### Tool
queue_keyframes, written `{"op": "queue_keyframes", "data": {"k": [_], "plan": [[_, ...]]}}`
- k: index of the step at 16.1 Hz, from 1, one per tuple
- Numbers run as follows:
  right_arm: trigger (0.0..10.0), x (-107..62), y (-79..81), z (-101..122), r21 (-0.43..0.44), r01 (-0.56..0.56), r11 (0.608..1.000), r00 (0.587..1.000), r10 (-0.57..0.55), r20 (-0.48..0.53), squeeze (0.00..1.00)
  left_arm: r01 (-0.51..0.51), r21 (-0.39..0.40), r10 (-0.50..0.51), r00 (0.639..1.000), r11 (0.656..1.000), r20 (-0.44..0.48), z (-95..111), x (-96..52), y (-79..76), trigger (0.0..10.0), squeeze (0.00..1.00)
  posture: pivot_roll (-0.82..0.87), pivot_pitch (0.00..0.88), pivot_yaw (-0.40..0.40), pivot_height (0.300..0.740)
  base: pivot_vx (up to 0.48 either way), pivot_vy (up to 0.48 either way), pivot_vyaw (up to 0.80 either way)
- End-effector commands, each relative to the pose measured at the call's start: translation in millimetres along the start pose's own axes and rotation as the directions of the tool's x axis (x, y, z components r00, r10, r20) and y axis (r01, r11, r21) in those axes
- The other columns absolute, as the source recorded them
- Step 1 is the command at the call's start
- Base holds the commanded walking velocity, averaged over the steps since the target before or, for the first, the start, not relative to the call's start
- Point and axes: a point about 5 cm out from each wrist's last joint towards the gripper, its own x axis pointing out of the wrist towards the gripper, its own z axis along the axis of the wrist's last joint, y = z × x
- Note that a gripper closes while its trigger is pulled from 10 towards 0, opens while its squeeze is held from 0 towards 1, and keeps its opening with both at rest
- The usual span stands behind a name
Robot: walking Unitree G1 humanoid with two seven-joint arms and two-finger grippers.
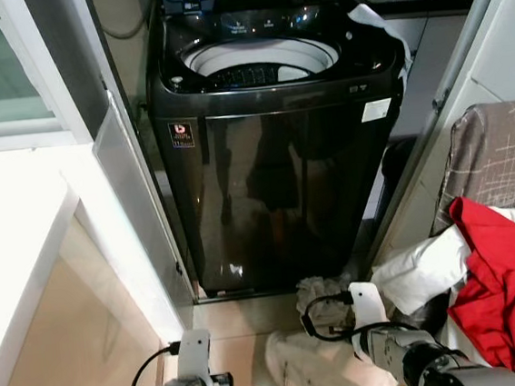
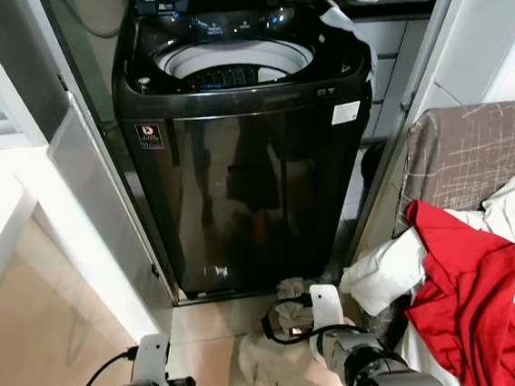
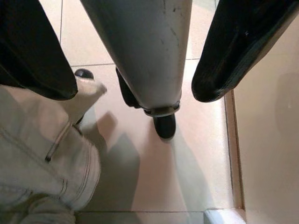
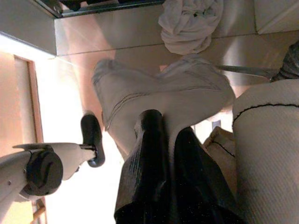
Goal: Clothes washing
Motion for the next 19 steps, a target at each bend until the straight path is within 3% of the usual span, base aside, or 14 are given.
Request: {"op": "queue_keyframes", "data": {"k": [1,6,19], "plan": [[10.0,-1.6,-6.1,10,0.027,0.026,0.999,0.999,-0.027,0.046,0.00,-0.023,0.000,0.023,1.000,1.000,0.018,3,-0.5,5.2,10.0,0.00,-0.06,0.000,-0.033,0.740,0.000,0.000,0.00],[10.0,-1.3,-7.7,6,0.075,0.034,0.997,0.999,-0.036,0.033,0.00,-0.049,0.016,0.048,0.999,0.999,0.024,0,-0.7,11.5,10.0,0.00,-0.06,0.000,-0.032,0.740,0.000,0.000,0.00],[10.0,-2.0,-12.8,7,0.058,0.049,0.997,0.998,-0.051,0.034,0.00,-0.063,0.040,0.061,0.997,0.997,0.037,3,-1.2,15.5,10.0,0.00,-0.09,0.000,-0.018,0.740,0.000,0.000,0.00]]}}
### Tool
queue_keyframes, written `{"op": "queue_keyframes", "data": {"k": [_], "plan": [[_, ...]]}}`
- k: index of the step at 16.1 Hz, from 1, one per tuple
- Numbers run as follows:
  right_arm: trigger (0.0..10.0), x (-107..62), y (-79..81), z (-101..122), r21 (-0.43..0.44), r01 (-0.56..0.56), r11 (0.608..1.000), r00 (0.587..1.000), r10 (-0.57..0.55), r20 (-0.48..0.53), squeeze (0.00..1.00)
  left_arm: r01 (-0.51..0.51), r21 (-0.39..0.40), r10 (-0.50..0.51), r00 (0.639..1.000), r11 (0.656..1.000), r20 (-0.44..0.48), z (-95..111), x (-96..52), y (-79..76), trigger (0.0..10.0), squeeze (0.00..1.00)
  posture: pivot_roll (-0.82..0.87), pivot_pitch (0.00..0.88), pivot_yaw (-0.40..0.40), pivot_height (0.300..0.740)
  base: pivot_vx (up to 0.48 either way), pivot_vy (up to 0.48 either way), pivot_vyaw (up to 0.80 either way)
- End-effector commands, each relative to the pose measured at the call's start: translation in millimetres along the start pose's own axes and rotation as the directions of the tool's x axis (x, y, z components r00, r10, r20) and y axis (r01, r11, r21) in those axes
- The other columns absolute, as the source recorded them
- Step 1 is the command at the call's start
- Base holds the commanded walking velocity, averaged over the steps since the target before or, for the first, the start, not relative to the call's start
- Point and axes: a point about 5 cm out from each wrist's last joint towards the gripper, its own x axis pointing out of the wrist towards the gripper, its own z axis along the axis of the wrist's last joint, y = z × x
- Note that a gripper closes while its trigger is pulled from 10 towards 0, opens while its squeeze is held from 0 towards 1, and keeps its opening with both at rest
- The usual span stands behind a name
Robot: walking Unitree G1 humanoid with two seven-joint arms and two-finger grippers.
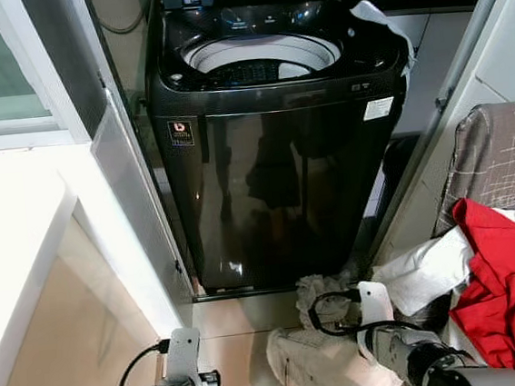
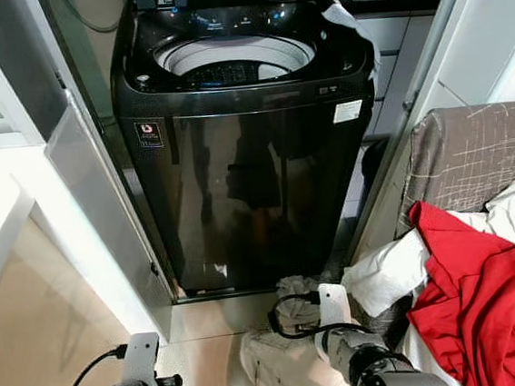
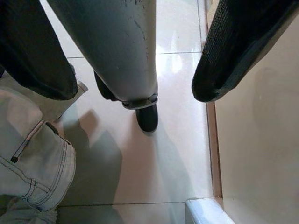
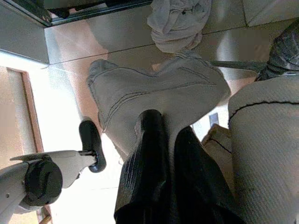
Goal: Clothes washing
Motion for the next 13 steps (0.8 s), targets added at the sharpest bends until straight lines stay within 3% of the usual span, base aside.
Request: {"op": "queue_keyframes", "data": {"k": [1,13], "plan": [[10.0,-0.7,-4.0,4.4,-0.012,0.013,1.000,1.000,-0.013,0.023,0.00,-0.002,-0.003,0.002,1.000,1.000,-0.001,0.5,0.0,-0.4,10.0,0.00,-0.10,0.000,-0.018,0.740,0.000,0.000,0.00],[10.0,-0.9,-10.5,0.8,-0.007,0.027,1.000,0.999,-0.027,0.023,0.00,0.012,0.075,-0.012,1.000,0.997,0.007,3.0,0.1,-4.5,10.0,0.00,-0.19,0.000,0.029,0.740,0.000,0.000,0.00]]}}
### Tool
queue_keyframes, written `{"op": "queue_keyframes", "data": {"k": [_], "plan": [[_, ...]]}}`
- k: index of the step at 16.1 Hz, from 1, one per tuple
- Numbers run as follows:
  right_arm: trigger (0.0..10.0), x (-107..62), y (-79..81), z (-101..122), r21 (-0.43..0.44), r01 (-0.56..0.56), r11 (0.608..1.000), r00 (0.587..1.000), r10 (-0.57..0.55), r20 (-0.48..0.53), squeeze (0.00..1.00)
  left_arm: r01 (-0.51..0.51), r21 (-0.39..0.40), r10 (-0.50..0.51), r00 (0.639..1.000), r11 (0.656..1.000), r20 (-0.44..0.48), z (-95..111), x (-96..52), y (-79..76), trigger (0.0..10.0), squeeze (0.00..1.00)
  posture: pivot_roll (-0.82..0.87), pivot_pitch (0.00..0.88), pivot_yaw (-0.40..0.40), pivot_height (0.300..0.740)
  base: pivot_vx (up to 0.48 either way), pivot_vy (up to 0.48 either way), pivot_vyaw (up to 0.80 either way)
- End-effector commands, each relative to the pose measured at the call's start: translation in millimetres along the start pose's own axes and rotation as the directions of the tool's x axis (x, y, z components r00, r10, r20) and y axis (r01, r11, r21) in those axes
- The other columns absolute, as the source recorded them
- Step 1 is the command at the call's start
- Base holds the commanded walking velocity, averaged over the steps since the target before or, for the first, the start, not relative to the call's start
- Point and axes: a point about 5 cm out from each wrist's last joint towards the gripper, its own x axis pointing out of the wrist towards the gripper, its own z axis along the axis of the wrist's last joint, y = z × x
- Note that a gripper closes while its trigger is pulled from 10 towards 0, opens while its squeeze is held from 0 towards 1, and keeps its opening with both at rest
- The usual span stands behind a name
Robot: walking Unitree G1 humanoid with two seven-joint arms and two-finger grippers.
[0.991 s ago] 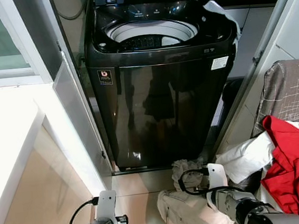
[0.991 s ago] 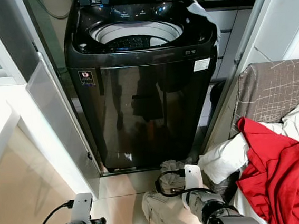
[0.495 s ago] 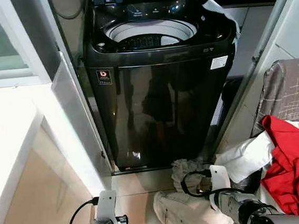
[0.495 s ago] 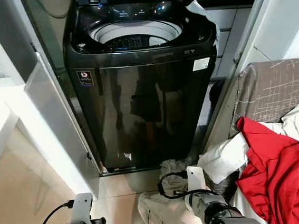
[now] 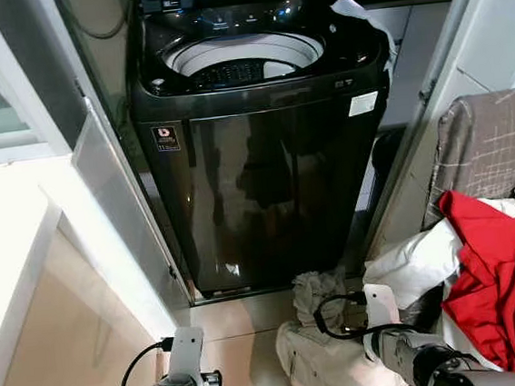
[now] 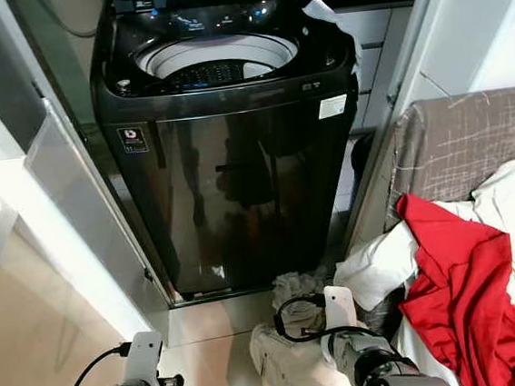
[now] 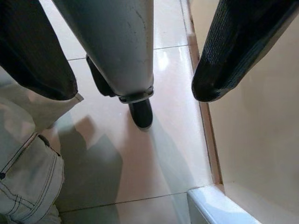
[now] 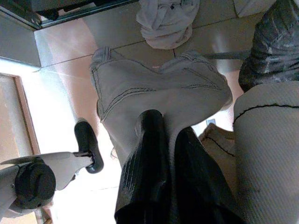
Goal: Clothes washing
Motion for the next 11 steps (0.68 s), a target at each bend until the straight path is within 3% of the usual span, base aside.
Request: {"op": "queue_keyframes", "data": {"k": [1,4,11], "plan": [[10.0,-0.5,-1.0,4.6,0.007,0.001,1.000,1.000,-0.002,0.024,0.00,0.006,0.015,-0.006,1.000,1.000,-0.001,2.5,0.0,-1.7,10.0,0.00,-0.19,0.000,0.029,0.740,0.000,0.000,0.00],[10.0,-0.3,0.8,4.9,0.008,0.002,1.000,1.000,-0.002,0.024,0.00,0.002,-0.030,-0.002,1.000,1.000,-0.002,3.2,-0.1,-0.9,10.0,0.00,-0.18,0.000,0.030,0.740,0.000,0.000,0.00],[10.0,-0.7,-1.4,6.2,-0.003,0.009,1.000,1.000,-0.009,0.024,0.00,0.005,0.004,-0.005,1.000,1.000,-0.001,4.2,-0.1,-1.1,10.0,0.00,-0.19,0.000,0.023,0.740,0.000,0.000,0.00]]}}
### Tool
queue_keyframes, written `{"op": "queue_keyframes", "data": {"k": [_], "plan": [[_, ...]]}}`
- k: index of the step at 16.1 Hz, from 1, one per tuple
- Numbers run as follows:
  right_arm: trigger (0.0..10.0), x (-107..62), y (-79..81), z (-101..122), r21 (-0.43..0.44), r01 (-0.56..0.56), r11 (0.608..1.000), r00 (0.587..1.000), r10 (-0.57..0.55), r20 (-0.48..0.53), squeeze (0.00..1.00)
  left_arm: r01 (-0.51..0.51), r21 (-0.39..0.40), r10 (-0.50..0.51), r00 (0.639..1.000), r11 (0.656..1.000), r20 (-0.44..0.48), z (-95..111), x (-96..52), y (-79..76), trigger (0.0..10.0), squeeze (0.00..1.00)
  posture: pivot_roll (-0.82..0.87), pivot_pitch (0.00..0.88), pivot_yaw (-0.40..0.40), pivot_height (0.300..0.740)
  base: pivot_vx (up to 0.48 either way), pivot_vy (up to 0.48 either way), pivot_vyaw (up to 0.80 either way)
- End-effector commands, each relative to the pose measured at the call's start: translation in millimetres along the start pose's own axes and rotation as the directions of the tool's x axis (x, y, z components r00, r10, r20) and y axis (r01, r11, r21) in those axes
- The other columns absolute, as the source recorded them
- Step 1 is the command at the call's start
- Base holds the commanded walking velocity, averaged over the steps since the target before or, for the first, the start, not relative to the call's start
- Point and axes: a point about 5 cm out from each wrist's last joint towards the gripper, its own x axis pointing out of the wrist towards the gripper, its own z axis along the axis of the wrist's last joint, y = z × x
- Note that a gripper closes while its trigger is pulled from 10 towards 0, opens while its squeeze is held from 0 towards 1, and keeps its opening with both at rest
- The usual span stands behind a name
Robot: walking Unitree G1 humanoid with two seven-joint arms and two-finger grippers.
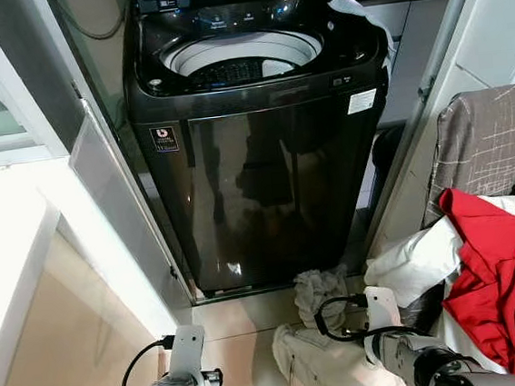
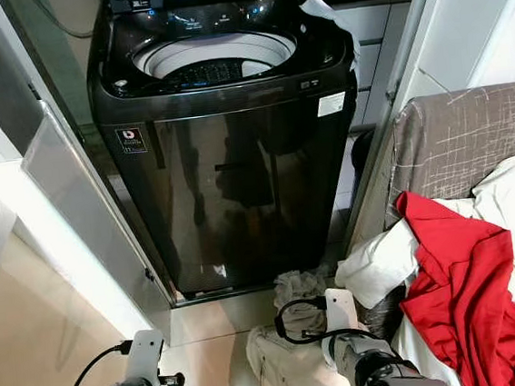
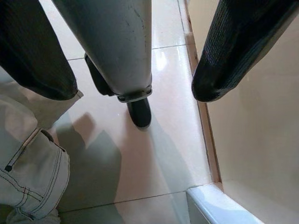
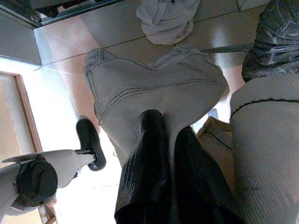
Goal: Clothes washing
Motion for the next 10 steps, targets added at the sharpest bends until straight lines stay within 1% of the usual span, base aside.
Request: {"op": "queue_keyframes", "data": {"k": [1,2,4,10], "plan": [[10.0,-0.9,-0.7,8.4,-0.015,0.007,1.000,1.000,-0.007,0.028,0.00,-0.001,-0.004,0.001,1.000,1.000,-0.007,1.5,0.0,-0.5,10.0,0.00,-0.19,0.000,0.023,0.740,0.000,0.000,0.00],[10.0,-1.0,-0.7,9.3,-0.017,0.008,1.000,0.999,-0.008,0.031,0.00,0.000,-0.009,0.000,1.000,1.000,-0.008,1.1,0.0,-1.0,10.0,0.00,-0.18,0.000,0.022,0.740,0.000,0.000,0.00],[10.0,-1.0,0.0,10.5,-0.017,0.007,1.000,0.999,-0.007,0.035,0.00,-0.001,0.008,0.001,1.000,1.000,-0.006,1.2,0.0,-0.8,10.0,0.00,-0.18,0.000,0.026,0.740,0.000,0.000,0.00],[10.0,-0.9,-0.6,9.0,-0.021,0.008,1.000,0.999,-0.007,0.032,0.00,0.001,0.008,-0.001,1.000,1.000,-0.008,-0.9,0.1,-1.3,10.0,0.00,-0.18,0.000,0.024,0.740,0.000,0.000,0.00]]}}
